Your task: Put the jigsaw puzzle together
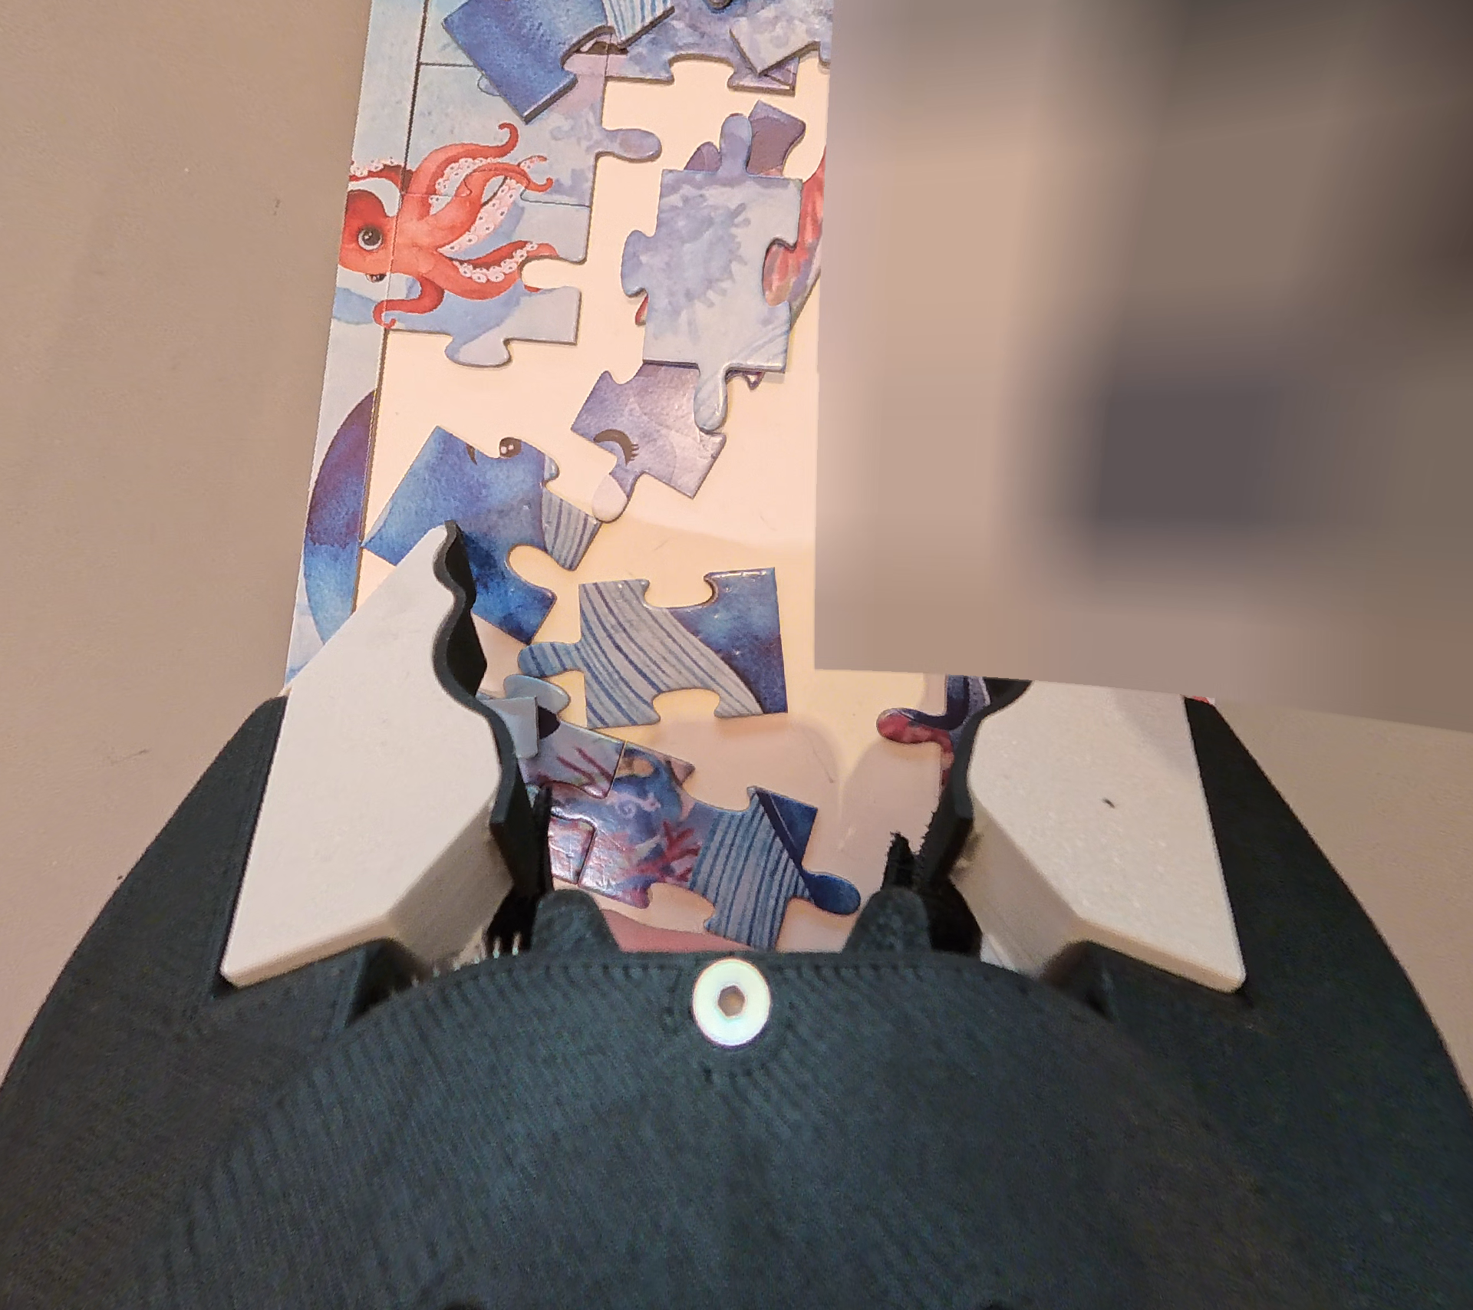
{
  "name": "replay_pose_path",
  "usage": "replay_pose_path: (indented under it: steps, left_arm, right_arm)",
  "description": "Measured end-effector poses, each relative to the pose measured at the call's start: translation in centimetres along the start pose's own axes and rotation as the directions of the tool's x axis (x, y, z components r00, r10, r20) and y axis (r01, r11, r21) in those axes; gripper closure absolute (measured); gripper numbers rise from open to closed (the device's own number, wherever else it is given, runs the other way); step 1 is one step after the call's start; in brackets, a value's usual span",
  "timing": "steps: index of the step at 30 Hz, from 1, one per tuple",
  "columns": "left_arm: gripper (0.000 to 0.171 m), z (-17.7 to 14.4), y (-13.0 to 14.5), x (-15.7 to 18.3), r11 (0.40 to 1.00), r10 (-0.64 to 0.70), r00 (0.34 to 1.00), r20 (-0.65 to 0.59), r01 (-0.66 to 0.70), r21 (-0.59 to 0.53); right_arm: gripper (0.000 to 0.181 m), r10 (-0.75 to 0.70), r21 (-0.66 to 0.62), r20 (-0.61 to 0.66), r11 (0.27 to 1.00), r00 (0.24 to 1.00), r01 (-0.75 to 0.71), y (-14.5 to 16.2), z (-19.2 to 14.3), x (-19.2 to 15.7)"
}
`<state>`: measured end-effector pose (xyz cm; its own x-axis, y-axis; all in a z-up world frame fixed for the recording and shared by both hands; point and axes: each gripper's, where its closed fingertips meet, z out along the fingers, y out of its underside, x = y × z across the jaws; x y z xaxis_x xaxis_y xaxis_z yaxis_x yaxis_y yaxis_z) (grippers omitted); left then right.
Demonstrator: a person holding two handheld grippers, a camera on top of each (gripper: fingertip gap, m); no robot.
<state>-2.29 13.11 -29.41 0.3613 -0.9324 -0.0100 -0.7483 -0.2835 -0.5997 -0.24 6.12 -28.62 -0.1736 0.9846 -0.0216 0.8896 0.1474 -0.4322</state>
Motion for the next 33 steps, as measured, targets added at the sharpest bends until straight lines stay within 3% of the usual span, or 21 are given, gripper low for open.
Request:
replay_pose_path:
  steps: [9,15,33]
  left_arm:
    - [0.044,0.0,-0.1,0.0,1.000,0.003,1.000,0.001,-0.003,0.001]
    - [0.054,-0.7,-1.4,-0.3,0.997,-0.006,1.000,0.007,0.005,0.071]
    - [0.052,0.3,-0.7,-0.3,0.999,-0.010,1.000,0.004,0.009,0.033]
  right_arm:
    - [0.149,0.003,0.006,0.000,1.000,1.000,-0.003,0.0,-0.1,-0.1]
    - [0.150,0.008,0.029,0.001,1.000,1.000,-0.008,0.0,-0.1,-0.1]
    - [0.143,0.054,0.074,0.013,0.996,0.998,-0.055,0.4,-0.5,0.1]
